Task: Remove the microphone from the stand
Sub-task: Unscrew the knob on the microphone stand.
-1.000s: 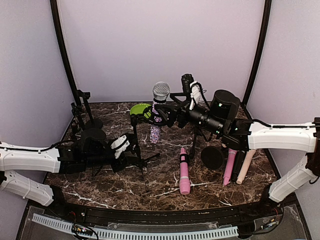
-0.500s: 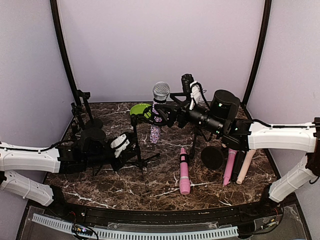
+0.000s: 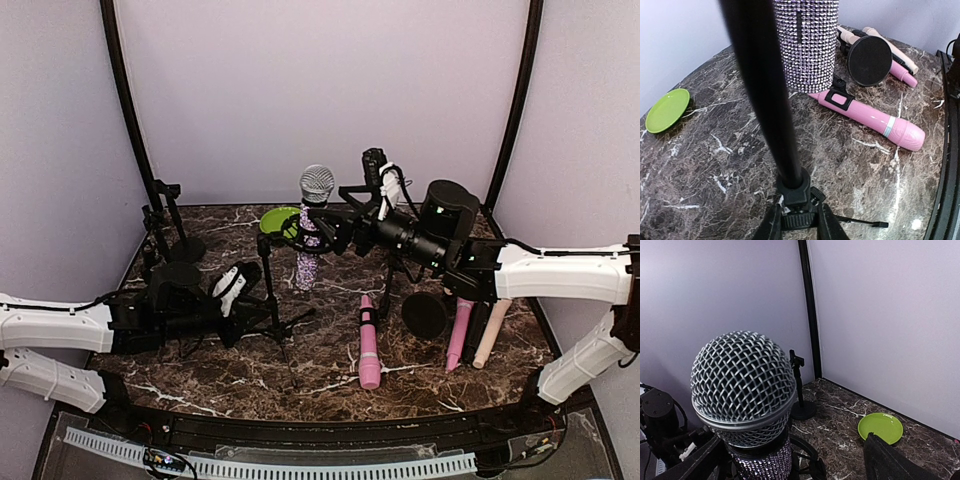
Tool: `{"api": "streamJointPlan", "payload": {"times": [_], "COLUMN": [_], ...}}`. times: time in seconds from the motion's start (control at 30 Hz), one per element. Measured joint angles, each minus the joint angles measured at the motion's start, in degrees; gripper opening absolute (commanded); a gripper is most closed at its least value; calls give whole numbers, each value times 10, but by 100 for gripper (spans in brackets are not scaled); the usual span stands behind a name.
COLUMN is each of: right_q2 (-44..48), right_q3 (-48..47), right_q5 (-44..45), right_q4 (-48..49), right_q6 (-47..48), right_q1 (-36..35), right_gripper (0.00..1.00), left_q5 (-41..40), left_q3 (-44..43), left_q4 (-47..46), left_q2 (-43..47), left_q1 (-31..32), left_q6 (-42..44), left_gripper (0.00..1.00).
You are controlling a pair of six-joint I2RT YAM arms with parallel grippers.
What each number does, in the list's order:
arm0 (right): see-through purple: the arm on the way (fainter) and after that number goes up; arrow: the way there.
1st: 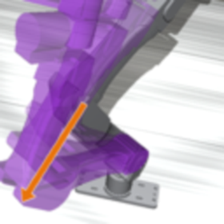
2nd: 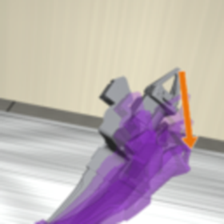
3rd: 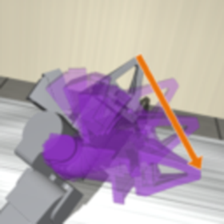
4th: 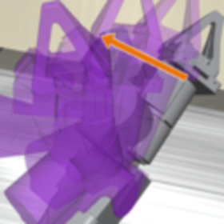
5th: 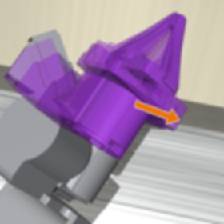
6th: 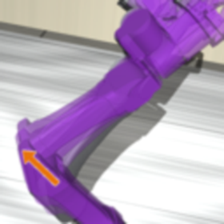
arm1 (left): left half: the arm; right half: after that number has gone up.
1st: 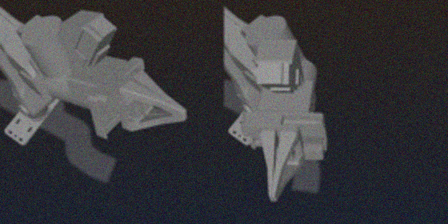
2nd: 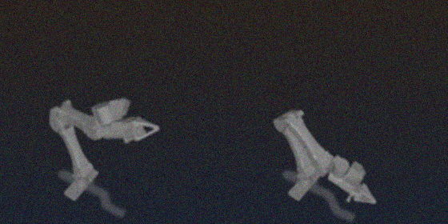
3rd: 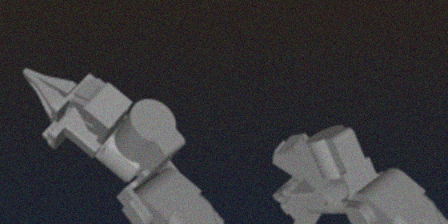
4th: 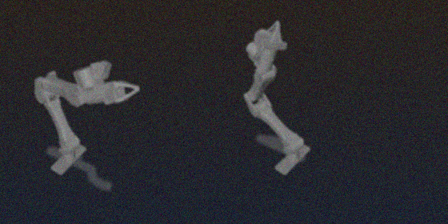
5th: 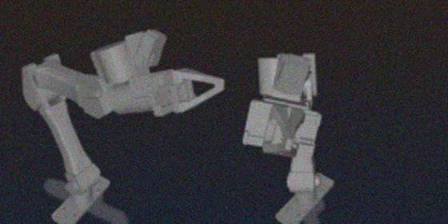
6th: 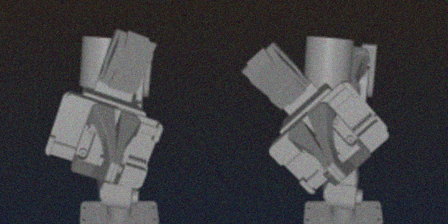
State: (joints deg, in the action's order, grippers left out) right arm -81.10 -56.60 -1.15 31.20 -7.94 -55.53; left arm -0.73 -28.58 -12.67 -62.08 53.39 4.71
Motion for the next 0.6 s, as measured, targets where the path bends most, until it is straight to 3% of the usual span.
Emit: {"api": "streamJointPlan", "payload": {"times": [0.23,0.6], "right_q2": [-9,-11], "right_q3": [0,0], "right_q5": [-3,-3], "right_q4": [5,5], "right_q6": [-5,-10], "right_q1": [0,0], "right_gripper": [95,95], "left_q5": [82,275], "left_q3": [9,32], "left_q4": [-28,-118], "left_q2": [-9,-48], "left_q1": [-29,-118], "left_q6": [-87,-206], "left_gripper": [0,0]}}
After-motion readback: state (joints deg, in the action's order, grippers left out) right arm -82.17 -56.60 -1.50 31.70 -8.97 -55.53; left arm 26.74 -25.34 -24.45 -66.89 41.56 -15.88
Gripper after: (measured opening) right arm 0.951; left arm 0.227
